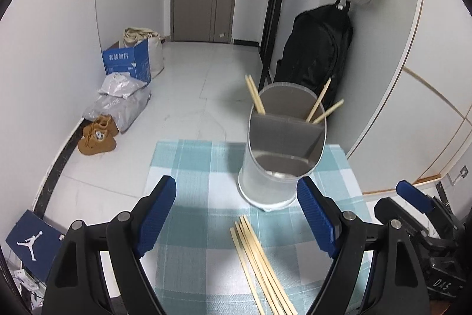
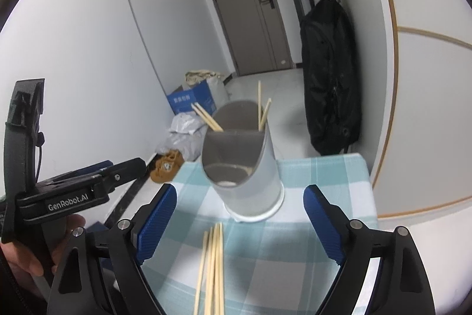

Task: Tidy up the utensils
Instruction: 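Move both grippers back down toward the chopstick bundle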

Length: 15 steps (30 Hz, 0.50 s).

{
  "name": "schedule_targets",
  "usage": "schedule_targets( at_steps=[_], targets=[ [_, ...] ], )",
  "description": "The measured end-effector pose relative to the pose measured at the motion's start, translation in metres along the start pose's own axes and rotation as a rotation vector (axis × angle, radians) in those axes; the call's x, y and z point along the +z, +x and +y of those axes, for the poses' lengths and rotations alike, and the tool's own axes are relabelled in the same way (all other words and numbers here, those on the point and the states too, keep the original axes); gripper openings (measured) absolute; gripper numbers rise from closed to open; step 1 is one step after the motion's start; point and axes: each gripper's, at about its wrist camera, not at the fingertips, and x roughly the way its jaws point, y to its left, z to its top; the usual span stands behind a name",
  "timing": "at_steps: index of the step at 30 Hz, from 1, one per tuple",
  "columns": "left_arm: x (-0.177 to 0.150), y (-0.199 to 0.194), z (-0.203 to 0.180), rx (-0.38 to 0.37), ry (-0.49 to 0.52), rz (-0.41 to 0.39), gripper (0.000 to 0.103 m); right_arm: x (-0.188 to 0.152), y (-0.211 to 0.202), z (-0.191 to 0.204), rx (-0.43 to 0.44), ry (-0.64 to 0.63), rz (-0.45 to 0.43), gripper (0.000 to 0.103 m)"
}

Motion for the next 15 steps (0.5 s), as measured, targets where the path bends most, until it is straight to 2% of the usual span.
schedule_targets(
  at_steps=[7, 15],
  targets=[
    [-0.015, 0.022, 0.008, 0.027, -0.028, 0.056, 0.081, -0.018, 0.017, -0.011, -0.006, 0.058, 0.059, 0.092],
    [-0.029, 0.044, 0.022, 0.050, -0.060, 0.114, 0.081, -0.039, 0.049, -0.001, -0.010, -0.003, 0.188, 0.090]
  ],
)
